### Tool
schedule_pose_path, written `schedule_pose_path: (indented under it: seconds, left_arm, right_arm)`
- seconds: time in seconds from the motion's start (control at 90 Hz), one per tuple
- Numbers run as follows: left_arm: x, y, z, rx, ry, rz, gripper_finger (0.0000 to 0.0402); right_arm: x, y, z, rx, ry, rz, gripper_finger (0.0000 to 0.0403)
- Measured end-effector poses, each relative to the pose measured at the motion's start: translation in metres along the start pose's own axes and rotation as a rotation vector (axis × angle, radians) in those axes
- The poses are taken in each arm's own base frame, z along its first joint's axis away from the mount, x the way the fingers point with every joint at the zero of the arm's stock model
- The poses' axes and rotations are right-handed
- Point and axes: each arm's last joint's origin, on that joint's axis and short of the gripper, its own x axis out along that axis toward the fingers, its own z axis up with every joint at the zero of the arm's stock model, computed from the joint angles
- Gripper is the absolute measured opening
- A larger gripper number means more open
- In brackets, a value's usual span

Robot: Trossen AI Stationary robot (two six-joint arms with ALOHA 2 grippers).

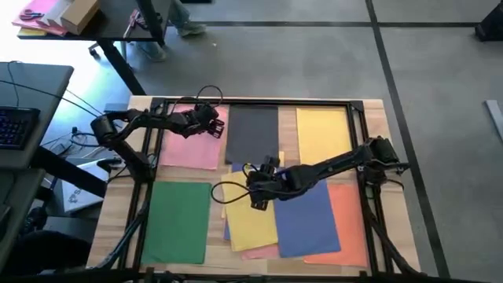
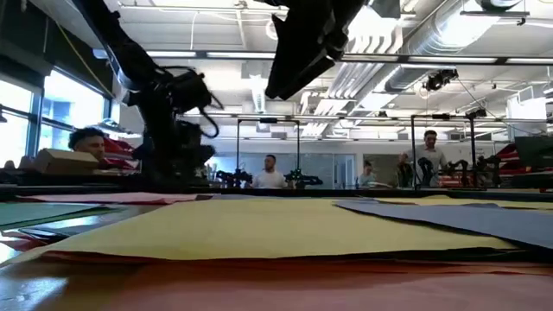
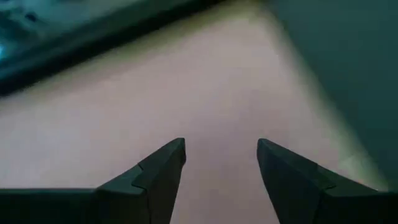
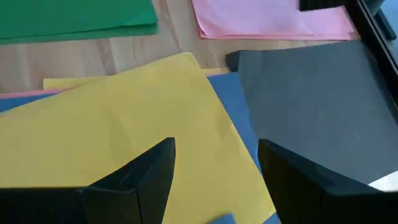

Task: Organize paper
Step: Stack the pink color paper on top of the other pink color paper

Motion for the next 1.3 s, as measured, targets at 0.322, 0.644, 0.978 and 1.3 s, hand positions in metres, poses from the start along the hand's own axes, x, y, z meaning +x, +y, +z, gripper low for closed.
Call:
schedule_pose_path:
  seconds: [0.322,0.644,0.978,1.3]
  left_arm:
    - [0.005,-0.021,-0.013,0.031,-0.011,-0.016,0.0193]
    - [0.018,-0.022,-0.026,0.129,0.025,0.094,0.0193]
    - [0.005,-0.012,-0.018,0.184,0.029,0.151,0.0193]
    - [-0.011,-0.013,-0.009,0.162,-0.009,0.110,0.0193]
  right_arm:
    - [0.000,-0.001,0.000,0.009,0.001,-0.001,0.0216]
    - [-0.004,0.007,-0.004,0.009,0.012,0.010,0.0216]
    - [-0.009,0.014,-0.008,-0.007,0.006,0.003,0.0216]
    - [-0.008,0.013,-0.008,-0.007,0.009,0.000,0.0216]
